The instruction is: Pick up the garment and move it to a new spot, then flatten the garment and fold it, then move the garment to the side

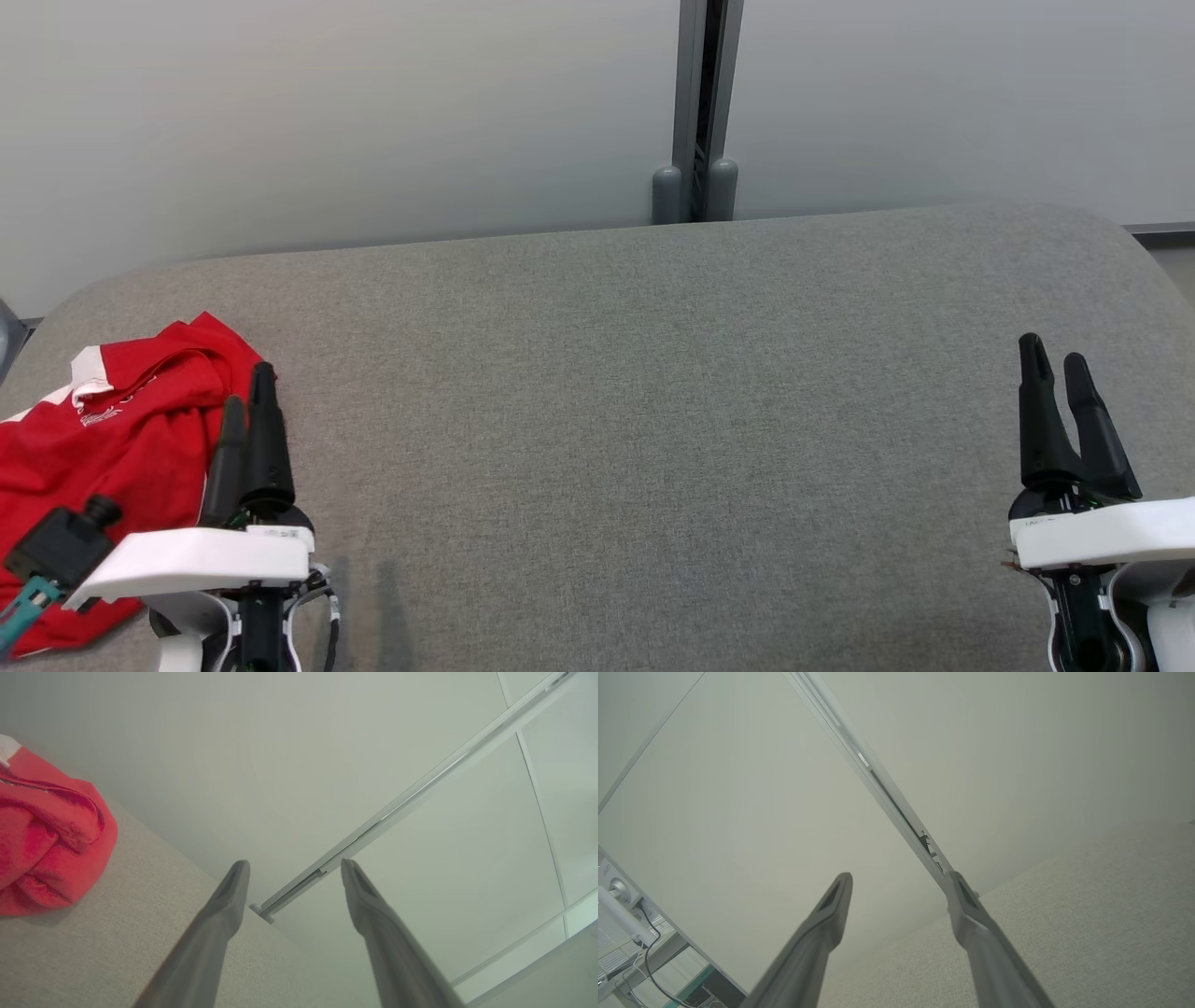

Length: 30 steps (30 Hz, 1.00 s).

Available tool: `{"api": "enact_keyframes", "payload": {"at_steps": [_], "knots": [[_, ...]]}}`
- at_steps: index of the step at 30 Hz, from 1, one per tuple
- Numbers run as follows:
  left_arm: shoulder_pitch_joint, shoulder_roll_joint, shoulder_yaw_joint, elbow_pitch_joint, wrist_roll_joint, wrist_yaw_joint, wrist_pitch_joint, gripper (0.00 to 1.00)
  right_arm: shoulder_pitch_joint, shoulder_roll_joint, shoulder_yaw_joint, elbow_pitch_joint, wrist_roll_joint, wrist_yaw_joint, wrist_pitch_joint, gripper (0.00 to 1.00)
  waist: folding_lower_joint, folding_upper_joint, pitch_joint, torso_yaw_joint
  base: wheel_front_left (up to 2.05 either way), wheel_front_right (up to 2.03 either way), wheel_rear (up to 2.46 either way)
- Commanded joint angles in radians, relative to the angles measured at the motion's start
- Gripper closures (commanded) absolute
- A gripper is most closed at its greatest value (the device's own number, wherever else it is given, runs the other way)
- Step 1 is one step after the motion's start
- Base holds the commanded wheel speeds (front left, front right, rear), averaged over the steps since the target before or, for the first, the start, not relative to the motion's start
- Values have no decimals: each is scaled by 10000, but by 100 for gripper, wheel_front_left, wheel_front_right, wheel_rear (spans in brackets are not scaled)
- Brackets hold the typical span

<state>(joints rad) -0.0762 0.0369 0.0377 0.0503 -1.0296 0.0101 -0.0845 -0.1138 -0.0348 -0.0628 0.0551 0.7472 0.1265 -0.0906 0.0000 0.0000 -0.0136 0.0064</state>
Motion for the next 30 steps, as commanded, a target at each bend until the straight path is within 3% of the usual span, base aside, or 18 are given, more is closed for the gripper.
{"api": "enact_keyframes", "payload": {"at_steps": [1, 9, 16, 30], "knots": [[-116, 74, -131, -243, 514, 60, -100, 0, -122, -89, -14, -235, -434, 47, -116, 0, 0, 0, -1, 1, 0, 0, 0], [-50, 84, -878, -220, 2466, 758, -343, 0, -4, -103, 172, -391, -2050, 51, -352, 0, 0, 0, 4, -2, 0, 0, 0], [-137, 96, -1701, 25, 4585, 1078, -574, 0, 141, -116, 566, -170, -3443, 54, -572, 0, 0, 0, -5, -15, 0, 0, 0], [-283, 344, -2777, 430, 7097, 2066, -909, 0, 392, -138, 615, 349, -4741, 58, -846, 0, 0, 0, -49, -13, 0, 0, 0]]}}
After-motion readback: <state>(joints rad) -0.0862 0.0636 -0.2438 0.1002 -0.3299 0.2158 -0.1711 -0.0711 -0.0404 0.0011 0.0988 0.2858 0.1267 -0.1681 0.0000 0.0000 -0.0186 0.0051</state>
